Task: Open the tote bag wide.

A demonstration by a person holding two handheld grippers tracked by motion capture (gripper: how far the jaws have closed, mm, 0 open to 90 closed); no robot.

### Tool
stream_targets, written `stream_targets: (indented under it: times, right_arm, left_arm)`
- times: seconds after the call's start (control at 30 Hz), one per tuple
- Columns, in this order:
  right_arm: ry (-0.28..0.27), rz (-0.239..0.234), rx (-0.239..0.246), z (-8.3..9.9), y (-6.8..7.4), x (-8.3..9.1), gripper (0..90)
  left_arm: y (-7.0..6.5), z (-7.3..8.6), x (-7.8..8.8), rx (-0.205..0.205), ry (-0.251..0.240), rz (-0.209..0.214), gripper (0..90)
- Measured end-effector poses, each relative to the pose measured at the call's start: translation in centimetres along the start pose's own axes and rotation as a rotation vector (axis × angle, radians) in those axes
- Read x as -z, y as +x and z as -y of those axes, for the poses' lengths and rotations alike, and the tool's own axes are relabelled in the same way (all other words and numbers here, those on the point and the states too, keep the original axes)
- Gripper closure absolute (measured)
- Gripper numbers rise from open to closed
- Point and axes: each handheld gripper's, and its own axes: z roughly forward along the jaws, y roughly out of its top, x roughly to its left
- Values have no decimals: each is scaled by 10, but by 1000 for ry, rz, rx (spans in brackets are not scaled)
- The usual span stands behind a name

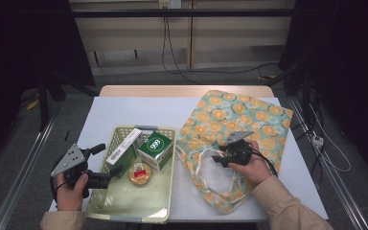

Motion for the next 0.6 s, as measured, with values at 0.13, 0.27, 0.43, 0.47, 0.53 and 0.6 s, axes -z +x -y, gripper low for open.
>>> stream_targets:
  times: [0.13,0.27,0.43,0.47,0.53,0.6]
  right_arm:
    - [-16,24,2,0,-8,-1,852]
    - [-3,91,-12,-7,-22,-6,894]
    - [-1,160,-77,-18,-47,-11,898]
    - [3,155,-90,-19,-50,-12,898]
    - [-5,113,-113,-19,-51,-13,898]
    - [-4,61,-109,-19,-44,-14,898]
  left_arm:
    - [-2,-1,-1,-4,3,4,20]
    - [-2,-1,-2,-4,3,2,20]
    - [-1,-1,-2,-6,6,1,20]
    - [-1,-1,-2,-5,6,1,20]
    - [-2,-1,-2,2,4,0,20]
    - [-1,0,-1,-6,13,0,20]
